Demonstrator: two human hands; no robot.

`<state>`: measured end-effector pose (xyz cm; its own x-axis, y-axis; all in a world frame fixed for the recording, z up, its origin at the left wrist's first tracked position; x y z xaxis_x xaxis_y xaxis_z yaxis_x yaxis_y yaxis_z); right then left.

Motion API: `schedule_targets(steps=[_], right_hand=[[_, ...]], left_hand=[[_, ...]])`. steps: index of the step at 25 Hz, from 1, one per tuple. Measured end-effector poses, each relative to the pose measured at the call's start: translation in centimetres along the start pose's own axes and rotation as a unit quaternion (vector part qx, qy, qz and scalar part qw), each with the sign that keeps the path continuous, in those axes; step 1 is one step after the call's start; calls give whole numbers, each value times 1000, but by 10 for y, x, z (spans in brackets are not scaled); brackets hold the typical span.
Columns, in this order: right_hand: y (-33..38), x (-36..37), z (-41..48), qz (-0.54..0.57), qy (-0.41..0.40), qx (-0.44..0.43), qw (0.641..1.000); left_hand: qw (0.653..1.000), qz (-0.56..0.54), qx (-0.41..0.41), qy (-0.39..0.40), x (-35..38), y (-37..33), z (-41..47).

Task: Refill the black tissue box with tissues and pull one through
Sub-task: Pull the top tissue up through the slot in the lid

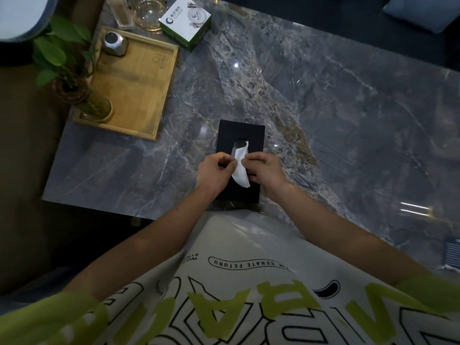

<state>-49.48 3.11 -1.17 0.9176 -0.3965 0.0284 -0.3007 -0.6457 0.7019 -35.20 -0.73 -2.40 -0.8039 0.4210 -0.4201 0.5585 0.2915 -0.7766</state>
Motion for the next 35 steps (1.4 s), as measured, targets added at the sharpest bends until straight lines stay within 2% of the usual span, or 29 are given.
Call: schedule_targets(steps=[11, 17, 19, 22, 29, 32, 35], right_hand=[[-2, -4, 3, 33, 18, 8, 999], [-5, -7, 6, 15, 5, 7, 1000], [-5, -9, 8, -17, -12, -2, 1000], [1, -10, 7, -139, -51, -41, 988], [11, -3, 2, -365, -82, -156, 914], [13, 2, -3, -366, -64, -189, 909], [8, -2, -1, -308, -51, -187, 932]], left_hand=[[999, -6, -13, 29, 3, 0, -4], [1000, -12, 9, 7, 0, -3, -3], [1000, -14, 13, -2, -1, -4, -4], [999, -26, 11, -26, -5, -6, -6], [994, -81, 3, -67, -11, -4, -13], [996, -65, 3, -58, -10, -4, -12], [996, -64, -2, -58, -11, -5, -12]])
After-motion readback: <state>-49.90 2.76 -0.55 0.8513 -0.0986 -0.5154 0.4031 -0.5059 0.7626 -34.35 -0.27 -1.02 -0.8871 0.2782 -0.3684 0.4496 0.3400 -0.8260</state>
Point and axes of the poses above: each hand's wrist, its own z-axis towards the middle knuckle, its own x-axis out of the palm, y = z × x, the point moved 6 cm from there along z, towards the middle knuckle, and after that the axes turned 5 degrees about z, right-handed, at the moved point
